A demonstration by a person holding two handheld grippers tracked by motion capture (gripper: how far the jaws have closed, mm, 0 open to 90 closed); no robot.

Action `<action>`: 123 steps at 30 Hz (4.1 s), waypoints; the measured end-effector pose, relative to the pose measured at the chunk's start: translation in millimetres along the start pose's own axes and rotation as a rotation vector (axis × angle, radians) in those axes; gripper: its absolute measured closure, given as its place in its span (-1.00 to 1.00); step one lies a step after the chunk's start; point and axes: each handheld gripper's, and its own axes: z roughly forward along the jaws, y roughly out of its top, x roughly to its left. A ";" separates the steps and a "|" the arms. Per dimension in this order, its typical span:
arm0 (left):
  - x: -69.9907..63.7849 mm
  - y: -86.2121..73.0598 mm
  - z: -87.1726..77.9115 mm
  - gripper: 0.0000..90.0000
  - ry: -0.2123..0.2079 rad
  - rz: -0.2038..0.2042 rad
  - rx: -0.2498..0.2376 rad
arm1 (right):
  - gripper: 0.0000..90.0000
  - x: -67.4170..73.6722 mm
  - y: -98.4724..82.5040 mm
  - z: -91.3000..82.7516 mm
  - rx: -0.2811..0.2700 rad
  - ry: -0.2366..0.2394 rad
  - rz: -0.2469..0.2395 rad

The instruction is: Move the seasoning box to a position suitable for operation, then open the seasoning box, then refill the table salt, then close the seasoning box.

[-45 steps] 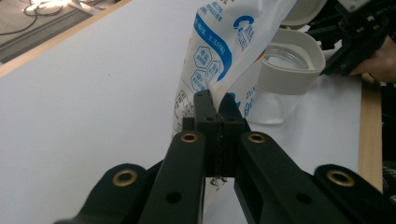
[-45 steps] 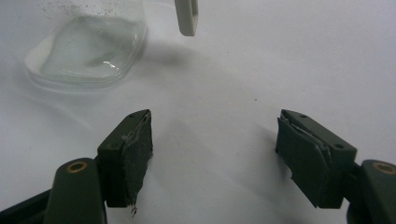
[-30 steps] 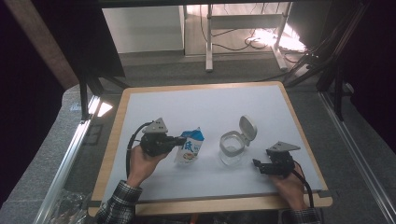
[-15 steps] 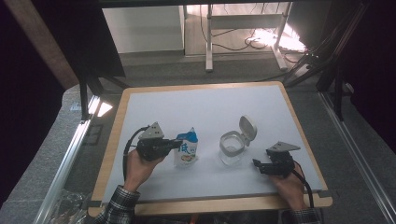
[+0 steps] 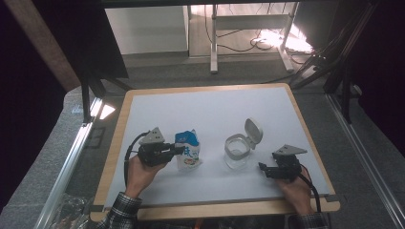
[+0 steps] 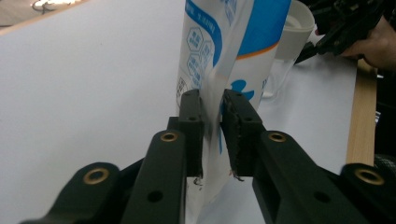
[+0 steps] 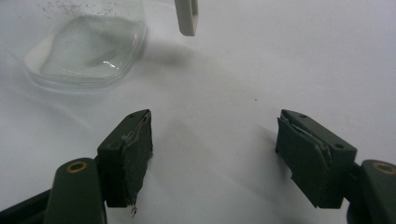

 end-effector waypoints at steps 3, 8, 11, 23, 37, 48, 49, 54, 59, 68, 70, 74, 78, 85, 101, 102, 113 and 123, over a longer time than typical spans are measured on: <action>-0.7 0.0 0.0 0.76 0.004 0.007 0.005 | -0.39 0.0 0.0 0.0 0.000 0.000 0.000; -0.4 -0.3 -1.5 0.91 0.007 0.012 -0.011 | -0.39 0.0 0.0 0.0 0.000 0.000 -0.001; -0.6 -0.2 -1.1 0.95 0.004 0.015 -0.012 | -0.39 -0.1 0.0 0.0 0.000 -0.001 -0.002; 6.1 0.1 0.5 1.00 -0.064 -0.017 -0.031 | -0.42 -0.2 0.4 0.0 0.001 0.004 0.000; -1.7 11.0 4.4 1.00 -0.050 0.000 -0.018 | -0.66 5.7 3.0 -0.2 0.037 -0.020 -0.002; -4.9 16.7 -0.3 1.00 -0.042 -0.009 -0.034 | -0.68 18.3 3.2 -7.5 0.016 0.040 -0.002; -5.1 17.1 -1.3 1.00 -0.042 -0.013 -0.038 | -0.68 20.7 3.3 -7.9 0.014 0.050 -0.005; -7.4 18.5 -3.7 1.00 -0.044 -0.011 -0.045 | -0.69 30.9 4.4 -9.2 0.017 0.077 -0.017; -8.6 21.2 -3.8 1.00 -0.049 -0.013 -0.054 | -0.69 39.5 6.0 -11.0 0.009 0.123 -0.016; -12.4 27.3 -2.7 1.00 -0.057 -0.014 -0.059 | -0.87 58.4 7.1 -9.5 0.046 0.170 -0.066; -13.0 28.5 -2.6 1.00 -0.061 -0.017 -0.061 | -0.87 62.4 7.5 -8.4 0.057 0.165 -0.074; -14.1 31.1 -2.1 1.00 -0.057 -0.012 -0.060 | -0.84 69.2 8.4 -6.3 0.067 0.160 -0.087; -15.4 34.4 -2.4 1.00 -0.061 -0.012 -0.066 | -0.72 72.6 9.3 -7.5 0.021 0.199 -0.061; -19.7 43.3 -2.6 1.00 -0.064 0.001 -0.070 | -0.53 78.9 11.7 -9.6 -0.024 0.227 -0.082; -30.9 59.9 -3.7 1.00 -0.071 0.020 -0.082 | -0.33 111.0 23.0 2.7 -0.044 0.296 -0.156; -31.2 60.0 -3.6 1.00 -0.071 0.021 -0.082 | -0.32 112.5 24.3 4.3 -0.041 0.303 -0.154; -33.8 62.5 -4.3 1.00 -0.073 0.025 -0.082 | -0.28 129.3 34.0 18.2 -0.028 0.326 -0.164; -34.9 64.7 -5.1 1.00 -0.071 0.023 -0.082 | -0.28 144.9 39.2 30.0 -0.016 0.342 -0.175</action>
